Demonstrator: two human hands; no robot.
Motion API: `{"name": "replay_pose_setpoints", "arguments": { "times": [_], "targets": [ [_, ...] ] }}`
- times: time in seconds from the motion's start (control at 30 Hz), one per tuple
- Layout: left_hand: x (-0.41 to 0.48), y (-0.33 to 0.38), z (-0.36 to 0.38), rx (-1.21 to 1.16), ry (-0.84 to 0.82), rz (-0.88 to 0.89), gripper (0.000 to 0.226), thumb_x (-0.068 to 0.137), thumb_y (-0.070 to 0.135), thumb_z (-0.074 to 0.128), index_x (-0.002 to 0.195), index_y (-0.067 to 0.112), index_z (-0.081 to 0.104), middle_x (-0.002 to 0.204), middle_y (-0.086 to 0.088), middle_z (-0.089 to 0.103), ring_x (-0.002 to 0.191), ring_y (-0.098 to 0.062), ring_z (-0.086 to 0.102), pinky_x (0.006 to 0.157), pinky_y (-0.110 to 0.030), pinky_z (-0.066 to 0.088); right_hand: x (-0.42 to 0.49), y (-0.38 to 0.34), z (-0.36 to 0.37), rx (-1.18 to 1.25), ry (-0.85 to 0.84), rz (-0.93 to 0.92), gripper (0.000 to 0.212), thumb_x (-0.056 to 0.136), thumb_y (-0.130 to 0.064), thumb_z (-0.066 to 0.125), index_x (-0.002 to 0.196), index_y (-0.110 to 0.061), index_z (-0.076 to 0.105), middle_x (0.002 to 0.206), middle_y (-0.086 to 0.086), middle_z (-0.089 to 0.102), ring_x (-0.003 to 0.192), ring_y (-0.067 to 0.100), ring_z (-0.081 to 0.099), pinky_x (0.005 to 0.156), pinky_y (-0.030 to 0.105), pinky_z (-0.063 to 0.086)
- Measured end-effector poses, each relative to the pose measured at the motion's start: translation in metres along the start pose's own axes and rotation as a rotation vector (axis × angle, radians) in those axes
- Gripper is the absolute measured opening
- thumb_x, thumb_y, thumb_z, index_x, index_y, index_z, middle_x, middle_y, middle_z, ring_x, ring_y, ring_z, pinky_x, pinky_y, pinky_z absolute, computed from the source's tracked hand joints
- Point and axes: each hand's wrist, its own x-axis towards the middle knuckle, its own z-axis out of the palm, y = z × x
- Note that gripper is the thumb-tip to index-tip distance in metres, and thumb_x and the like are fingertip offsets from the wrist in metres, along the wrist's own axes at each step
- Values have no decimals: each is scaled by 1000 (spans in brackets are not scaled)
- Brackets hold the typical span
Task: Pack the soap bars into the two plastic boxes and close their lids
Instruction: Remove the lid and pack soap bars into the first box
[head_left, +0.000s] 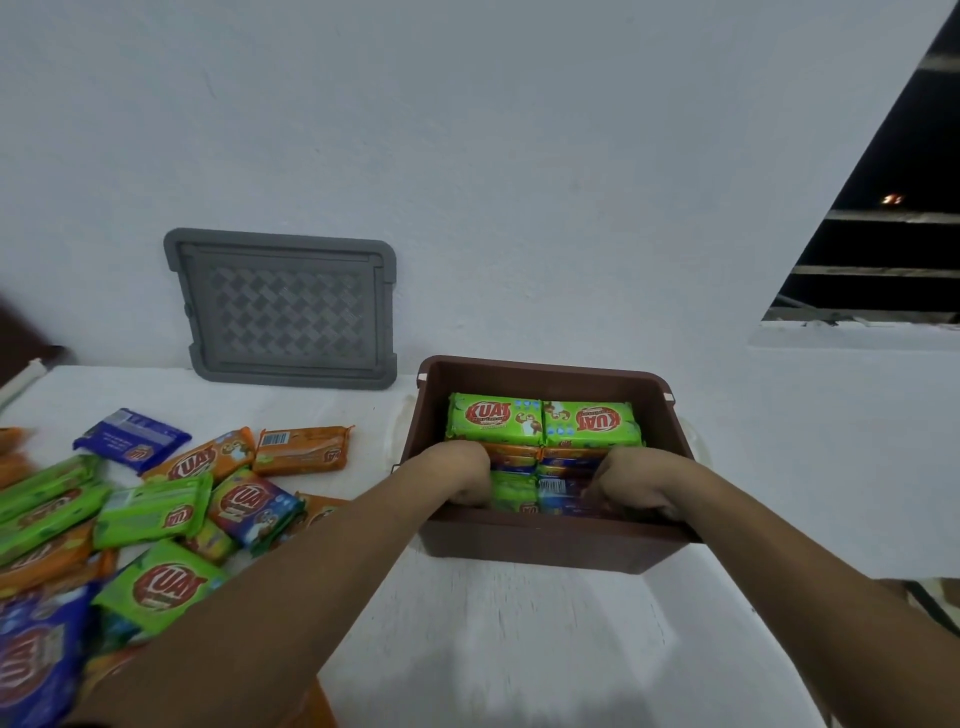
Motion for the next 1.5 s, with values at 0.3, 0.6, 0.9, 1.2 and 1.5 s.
{"name": "replay_pose_setpoints", "arguments": {
  "times": [0.3, 0.6, 0.9, 1.2, 1.5],
  "targets": [
    [-30, 1, -1, -223, 267, 7, 25, 94, 28, 54, 107, 9, 64, 88, -5, 60, 81, -17, 56, 66, -24, 44, -18, -9, 0, -137, 62, -20, 31, 93, -29, 52, 112, -11, 68, 114, 9, 66, 102, 23, 61, 88, 31, 49],
    [-105, -43, 30, -677, 1065, 317, 7, 88, 18, 62, 91, 18, 69, 94, 7, 63, 88, -7, 58, 75, -20, 50, -77, -40, 43, 30, 772, -394, 11, 82, -16, 58, 83, -22, 67, 89, -4, 57, 93, 18, 52, 82, 38, 48],
    [-134, -176, 114, -551, 822, -501, 27, 84, 45, 57, 110, 38, 60, 117, -4, 60, 115, -30, 50, 98, -47, 41, -120, -98, 151, 57, 467, -644, 8, 86, -22, 56, 89, -20, 63, 90, -4, 54, 83, 12, 53, 69, 21, 43],
    [-157, -217, 129, -410, 544, -603, 62, 80, 65, 56, 124, 22, 54, 133, -8, 48, 126, -33, 36, 101, -50, 29, -129, -122, 213, -219, -29, -342, 48, 70, -58, 66, 97, -23, 46, 109, 0, 48, 105, 21, 52, 77, 34, 41],
    [-163, -207, 118, -864, 755, -503, 85, 59, 31, 90, 132, 9, 54, 127, -13, 58, 112, -29, 56, 93, -44, 47, -131, -115, 227, -31, -5, -340, 40, 77, -39, 64, 110, -23, 49, 114, 0, 49, 107, 18, 46, 90, 35, 47]
  ]
}}
